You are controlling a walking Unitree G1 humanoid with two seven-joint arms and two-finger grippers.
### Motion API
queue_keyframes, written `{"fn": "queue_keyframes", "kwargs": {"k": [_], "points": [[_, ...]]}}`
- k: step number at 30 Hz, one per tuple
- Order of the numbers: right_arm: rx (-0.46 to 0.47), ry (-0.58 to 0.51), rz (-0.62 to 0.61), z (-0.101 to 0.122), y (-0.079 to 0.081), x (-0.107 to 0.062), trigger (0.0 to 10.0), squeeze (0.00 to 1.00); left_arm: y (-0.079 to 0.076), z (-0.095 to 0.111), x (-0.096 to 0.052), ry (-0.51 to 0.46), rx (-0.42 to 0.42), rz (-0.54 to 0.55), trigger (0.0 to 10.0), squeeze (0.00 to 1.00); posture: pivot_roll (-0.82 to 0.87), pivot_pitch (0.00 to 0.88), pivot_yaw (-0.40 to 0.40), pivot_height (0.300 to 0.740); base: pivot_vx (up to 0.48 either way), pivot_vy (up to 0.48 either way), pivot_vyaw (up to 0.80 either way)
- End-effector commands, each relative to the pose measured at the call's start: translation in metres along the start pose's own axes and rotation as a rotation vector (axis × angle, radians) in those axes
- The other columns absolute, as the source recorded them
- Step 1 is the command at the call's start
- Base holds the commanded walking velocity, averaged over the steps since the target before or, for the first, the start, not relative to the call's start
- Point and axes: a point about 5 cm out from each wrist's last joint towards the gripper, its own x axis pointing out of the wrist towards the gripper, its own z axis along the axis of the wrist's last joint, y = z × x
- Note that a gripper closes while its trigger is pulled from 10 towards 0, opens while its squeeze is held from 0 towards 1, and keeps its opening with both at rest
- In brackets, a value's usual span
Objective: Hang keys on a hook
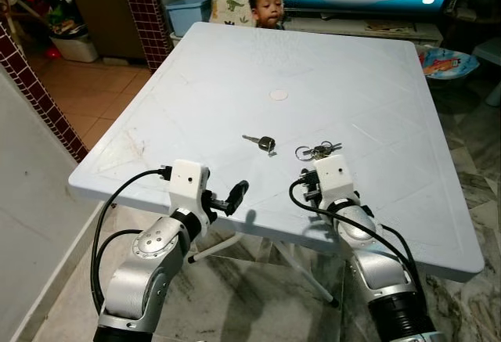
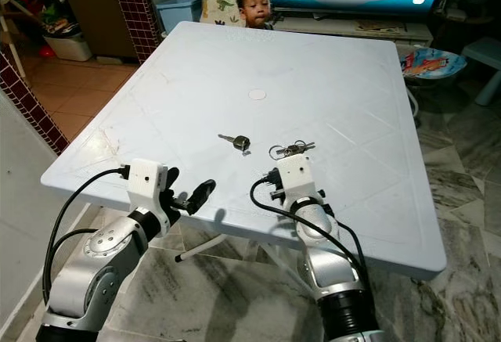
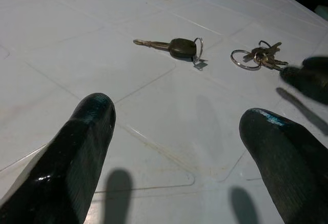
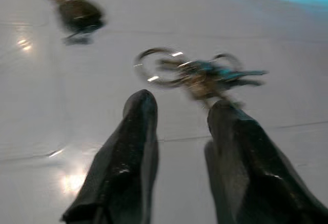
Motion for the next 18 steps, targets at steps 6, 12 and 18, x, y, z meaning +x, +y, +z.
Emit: {"fn": "queue_keyframes", "kwargs": {"k": [6, 12, 18], "points": [[0.006, 0.002, -0.031, 0.002, -0.005, 0.004, 10.0, 1.00, 0.006, 0.000, 0.001, 0.003, 0.005, 0.022, 10.0, 0.00, -0.02, 0.053, 0.039, 0.740, 0.000, 0.000, 0.00], [0.029, -0.035, -0.034, 0.006, -0.001, 0.001, 10.0, 1.00, 0.005, -0.002, 0.001, 0.014, 0.007, 0.027, 10.0, 0.00, -0.01, 0.055, 0.041, 0.740, 0.000, 0.000, 0.00], [0.064, -0.148, -0.064, 0.020, 0.001, -0.008, 10.0, 1.00, 0.006, -0.002, 0.001, 0.012, 0.008, 0.034, 10.0, 0.00, -0.01, 0.058, 0.040, 0.740, 0.000, 0.000, 0.00]]}}
